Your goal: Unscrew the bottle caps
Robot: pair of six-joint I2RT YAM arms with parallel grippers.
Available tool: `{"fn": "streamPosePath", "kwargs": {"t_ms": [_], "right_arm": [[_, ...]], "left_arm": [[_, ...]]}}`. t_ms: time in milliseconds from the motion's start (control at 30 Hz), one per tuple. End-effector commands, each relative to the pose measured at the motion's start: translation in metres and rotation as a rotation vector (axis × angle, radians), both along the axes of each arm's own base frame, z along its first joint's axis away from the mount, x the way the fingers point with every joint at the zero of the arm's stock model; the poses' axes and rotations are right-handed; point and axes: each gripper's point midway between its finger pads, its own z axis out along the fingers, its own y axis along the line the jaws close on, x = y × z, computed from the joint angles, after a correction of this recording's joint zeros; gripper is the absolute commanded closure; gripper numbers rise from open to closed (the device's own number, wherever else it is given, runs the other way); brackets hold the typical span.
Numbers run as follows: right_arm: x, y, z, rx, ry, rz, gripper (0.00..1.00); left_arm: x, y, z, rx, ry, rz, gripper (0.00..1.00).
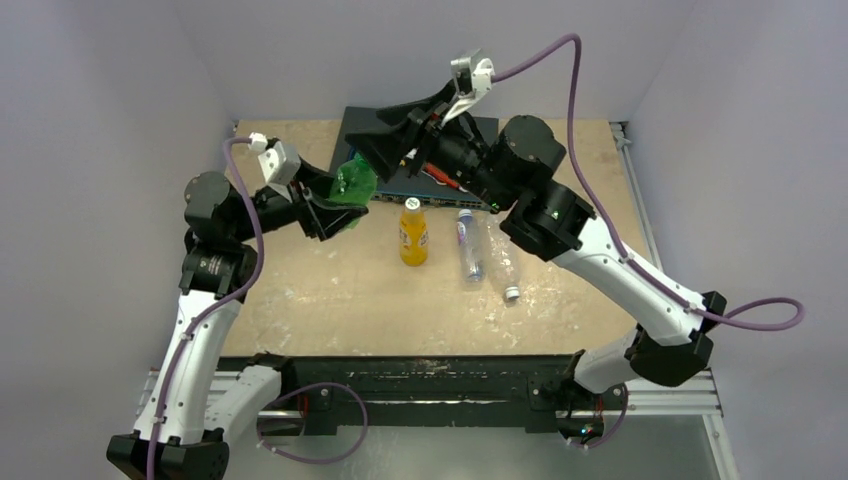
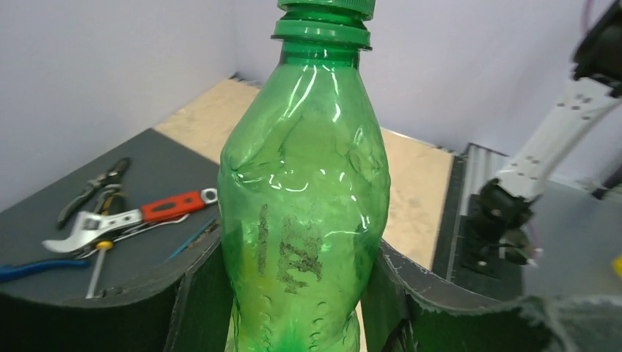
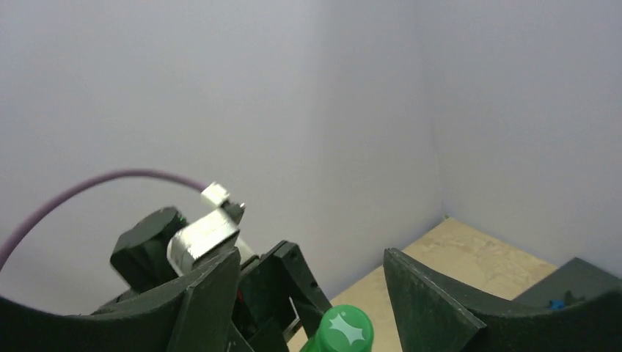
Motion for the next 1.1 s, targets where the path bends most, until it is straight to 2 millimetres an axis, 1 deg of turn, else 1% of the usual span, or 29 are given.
{"fn": "streamPosePath", "kwargs": {"t_ms": [0,67,133,333,433,600,733,800,833,867,933,967,1067], "right_arm": [[0.030,-0.001,-0.017,-0.093,0.123,-0.230,0.26],[0.034,0.006,-0.022,-0.113,0.140,-0.242,0.26],[0.037,0.009,-0.024,-0.108,0.151,-0.251,0.28],[0.037,0.013,-0.022,-0.082,0.158,-0.241,0.35],[0.037,0.016,-0.026,-0.089,0.170,-0.234,0.37],[0.036,0.024,-0.035,-0.087,0.195,-0.206,0.48],[0.034,0.030,-0.038,-0.078,0.209,-0.180,0.62],[0.033,0.033,-0.038,-0.075,0.210,-0.165,0.68],[0.032,0.034,-0.037,-0.075,0.210,-0.158,0.68],[0.032,0.035,-0.038,-0.079,0.213,-0.157,0.66],[0.035,0.034,-0.040,-0.087,0.220,-0.174,0.54],[0.035,0.034,-0.041,-0.087,0.223,-0.175,0.51],[0.036,0.035,-0.043,-0.084,0.231,-0.179,0.49]], "left_arm": [[0.034,0.025,-0.003,0.098,-0.184,0.239,1.00],[0.040,0.031,-0.002,0.112,-0.224,0.292,1.00],[0.041,0.034,-0.002,0.129,-0.256,0.311,1.00],[0.037,0.035,-0.004,0.137,-0.263,0.306,1.00],[0.036,0.035,-0.004,0.137,-0.266,0.309,1.00],[0.037,0.035,-0.001,0.127,-0.269,0.315,1.00],[0.037,0.036,0.004,0.114,-0.273,0.321,1.00],[0.037,0.036,0.004,0.114,-0.274,0.324,1.00],[0.037,0.036,0.005,0.113,-0.275,0.327,1.00],[0.038,0.037,0.005,0.112,-0.275,0.333,1.00],[0.040,0.039,0.006,0.110,-0.275,0.350,1.00],[0.041,0.040,0.007,0.109,-0.276,0.355,1.00],[0.042,0.040,0.007,0.106,-0.276,0.364,1.00]]}}
